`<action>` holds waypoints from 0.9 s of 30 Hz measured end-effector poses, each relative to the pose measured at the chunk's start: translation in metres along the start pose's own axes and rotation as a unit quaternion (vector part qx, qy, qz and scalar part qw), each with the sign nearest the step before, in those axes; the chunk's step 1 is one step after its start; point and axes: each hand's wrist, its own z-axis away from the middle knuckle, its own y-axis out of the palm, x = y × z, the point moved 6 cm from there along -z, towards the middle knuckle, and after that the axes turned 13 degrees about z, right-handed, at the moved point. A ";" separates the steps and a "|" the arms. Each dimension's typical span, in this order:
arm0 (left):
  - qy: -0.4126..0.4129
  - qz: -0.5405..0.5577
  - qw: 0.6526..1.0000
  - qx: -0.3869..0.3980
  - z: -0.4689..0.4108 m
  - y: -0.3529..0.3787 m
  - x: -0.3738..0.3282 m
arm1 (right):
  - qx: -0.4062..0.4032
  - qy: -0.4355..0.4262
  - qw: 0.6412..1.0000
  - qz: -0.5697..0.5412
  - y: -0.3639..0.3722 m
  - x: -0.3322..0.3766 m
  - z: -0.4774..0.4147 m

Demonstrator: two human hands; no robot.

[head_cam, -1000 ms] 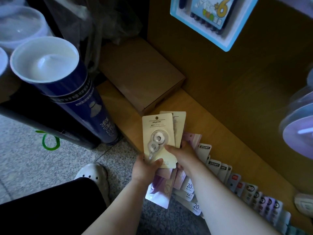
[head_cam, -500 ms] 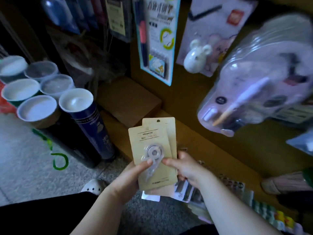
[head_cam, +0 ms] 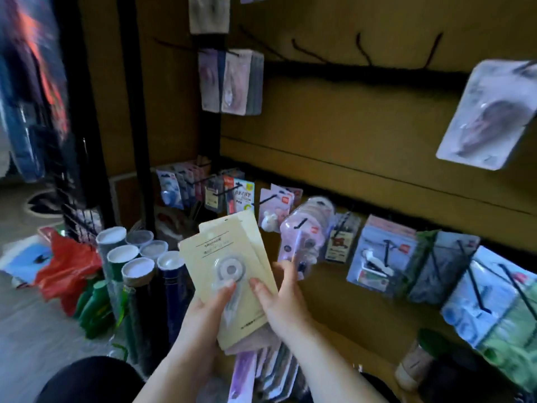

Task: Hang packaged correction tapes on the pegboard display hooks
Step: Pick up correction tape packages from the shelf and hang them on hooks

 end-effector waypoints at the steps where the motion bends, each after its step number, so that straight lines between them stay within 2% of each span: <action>1: 0.014 -0.002 1.000 0.012 0.004 0.010 -0.009 | -0.012 -0.013 1.000 0.013 -0.008 0.008 0.005; 5: 0.027 0.007 0.997 0.074 0.011 0.054 -0.031 | -0.076 -0.026 0.996 0.034 -0.050 0.029 0.013; 10: 0.031 0.010 0.983 0.180 0.016 0.124 -0.039 | -0.178 -0.013 0.984 -0.020 -0.110 0.035 0.021; 15: 0.009 -0.012 0.962 0.274 0.018 0.175 -0.028 | -0.234 0.019 0.967 -0.096 -0.154 0.018 0.029; 18: 0.011 -0.008 0.956 0.292 0.018 0.202 -0.022 | -0.264 0.040 0.953 -0.147 -0.176 0.005 0.031; 22: -0.045 0.018 0.957 0.285 0.020 0.228 0.001 | -0.347 0.061 0.910 -0.217 -0.205 -0.008 0.042; 27: -0.079 0.045 0.956 0.278 0.028 0.261 0.026 | -0.474 0.050 0.867 -0.146 -0.241 -0.022 0.066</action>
